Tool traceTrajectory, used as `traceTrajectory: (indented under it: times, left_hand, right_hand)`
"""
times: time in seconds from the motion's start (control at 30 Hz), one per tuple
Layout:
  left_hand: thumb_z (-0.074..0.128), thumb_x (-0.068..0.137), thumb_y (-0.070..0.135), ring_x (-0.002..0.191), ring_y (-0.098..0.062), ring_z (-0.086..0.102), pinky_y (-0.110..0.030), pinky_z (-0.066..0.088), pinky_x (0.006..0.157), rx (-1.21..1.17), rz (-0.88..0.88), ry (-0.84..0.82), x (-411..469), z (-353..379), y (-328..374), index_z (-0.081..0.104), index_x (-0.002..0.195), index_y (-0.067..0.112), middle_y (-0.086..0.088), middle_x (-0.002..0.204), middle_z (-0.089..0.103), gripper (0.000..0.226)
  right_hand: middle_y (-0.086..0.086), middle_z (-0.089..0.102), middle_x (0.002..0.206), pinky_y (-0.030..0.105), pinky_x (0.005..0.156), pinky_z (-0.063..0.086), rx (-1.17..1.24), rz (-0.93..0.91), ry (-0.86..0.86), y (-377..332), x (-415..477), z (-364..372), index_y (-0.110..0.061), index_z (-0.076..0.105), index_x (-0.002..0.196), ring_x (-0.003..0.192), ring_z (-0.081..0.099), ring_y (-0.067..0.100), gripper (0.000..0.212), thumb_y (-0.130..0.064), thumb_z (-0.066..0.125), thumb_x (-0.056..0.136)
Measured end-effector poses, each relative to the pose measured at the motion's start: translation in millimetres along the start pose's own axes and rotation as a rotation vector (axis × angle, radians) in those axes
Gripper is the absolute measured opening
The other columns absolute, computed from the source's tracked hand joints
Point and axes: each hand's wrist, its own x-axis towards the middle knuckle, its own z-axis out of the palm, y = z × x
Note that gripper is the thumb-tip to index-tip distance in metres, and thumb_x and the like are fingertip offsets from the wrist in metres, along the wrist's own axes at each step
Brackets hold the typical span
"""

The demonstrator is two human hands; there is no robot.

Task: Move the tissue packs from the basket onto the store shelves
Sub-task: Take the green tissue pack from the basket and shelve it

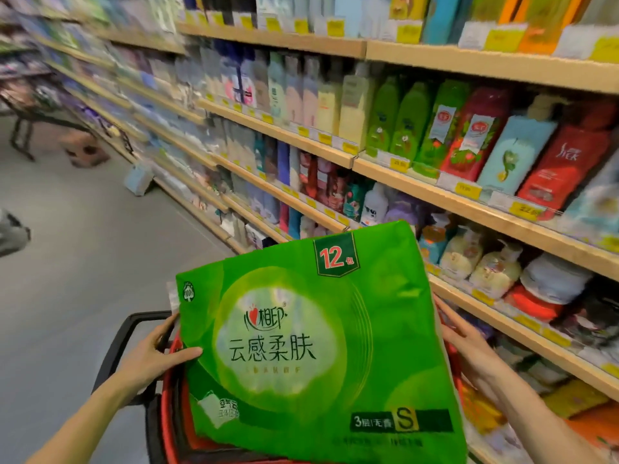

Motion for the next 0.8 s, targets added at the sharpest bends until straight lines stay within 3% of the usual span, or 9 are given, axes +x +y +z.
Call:
traceTrajectory:
  times: [0.07,0.17,0.27,0.4,0.5,0.57,0.67,0.8]
  left_hand:
    - [0.086,0.039,0.052,0.121,-0.025,0.045,-0.041,0.045,0.092,0.0,0.0,0.027,6,-31,-2,0.025,0.141,0.038,-0.007,0.147,0.035,0.12]
    - [0.081,0.014,0.068,0.098,-0.014,0.054,-0.032,0.051,0.077,0.011,0.009,0.055,16,-79,-4,0.023,0.141,0.04,-0.005,0.145,0.038,0.142]
    - [0.082,0.009,0.065,0.092,-0.012,0.059,-0.028,0.053,0.067,-0.042,-0.003,0.097,25,-125,-5,0.023,0.142,0.037,-0.004,0.139,0.043,0.148]
    - [0.086,0.029,0.058,0.103,-0.023,0.058,-0.044,0.052,0.085,-0.04,-0.013,0.179,40,-182,-12,0.024,0.141,0.041,0.001,0.131,0.044,0.129]
    - [0.084,0.058,0.036,0.103,-0.019,0.055,-0.039,0.05,0.085,-0.044,0.013,0.261,58,-220,-20,0.024,0.142,0.036,-0.001,0.142,0.039,0.103]
    - [0.083,0.055,0.038,0.115,-0.02,0.05,-0.035,0.048,0.084,-0.002,0.01,0.327,73,-245,-25,0.025,0.143,0.033,0.001,0.147,0.035,0.106]
    - [0.08,0.06,0.031,0.127,-0.025,0.044,-0.043,0.045,0.096,0.024,-0.007,0.403,95,-279,-24,0.027,0.144,0.03,-0.001,0.15,0.033,0.1]
    - [0.083,0.051,0.047,0.131,-0.017,0.038,-0.038,0.038,0.103,0.059,-0.031,0.495,127,-321,-17,0.028,0.144,0.029,0.0,0.15,0.033,0.11]
  right_hand:
    - [-0.007,0.067,0.117,0.032,0.094,0.047,0.001,-0.006,-0.049,1,20,32,-0.041,0.061,0.11,0.114,0.058,0.014,0.09,-0.053,0.09,0.026]
    - [-0.003,0.054,0.135,0.039,0.1,0.042,-0.023,-0.006,-0.095,2,53,82,-0.05,0.065,0.102,0.126,0.049,0.017,0.077,-0.059,0.088,0.029]
    - [-0.001,0.05,0.139,0.042,0.103,0.039,-0.036,-0.006,-0.156,4,85,130,-0.056,0.063,0.1,0.128,0.046,0.019,0.074,-0.062,0.086,0.03]
    - [0.001,0.051,0.139,0.044,0.103,0.04,-0.035,0.013,-0.225,2,126,190,-0.055,0.063,0.101,0.128,0.047,0.02,0.073,-0.061,0.087,0.032]
    - [0.0,0.052,0.136,0.048,0.107,0.035,-0.03,0.043,-0.28,-5,160,236,-0.052,0.064,0.099,0.125,0.048,0.021,0.075,-0.059,0.088,0.029]
    - [0.0,0.055,0.13,0.045,0.104,0.038,-0.003,0.064,-0.315,-9,189,262,-0.046,0.062,0.102,0.119,0.052,0.021,0.085,-0.057,0.089,0.022]
    - [0.0,0.047,0.138,0.042,0.108,0.036,-0.001,0.075,-0.35,-10,241,299,-0.042,0.056,0.109,0.126,0.045,0.021,0.095,-0.059,0.088,0.021]
    - [-0.007,0.05,0.138,0.031,0.102,0.042,-0.05,0.054,-0.435,-12,321,354,-0.03,0.048,0.132,0.129,0.045,0.017,0.12,-0.06,0.088,0.023]
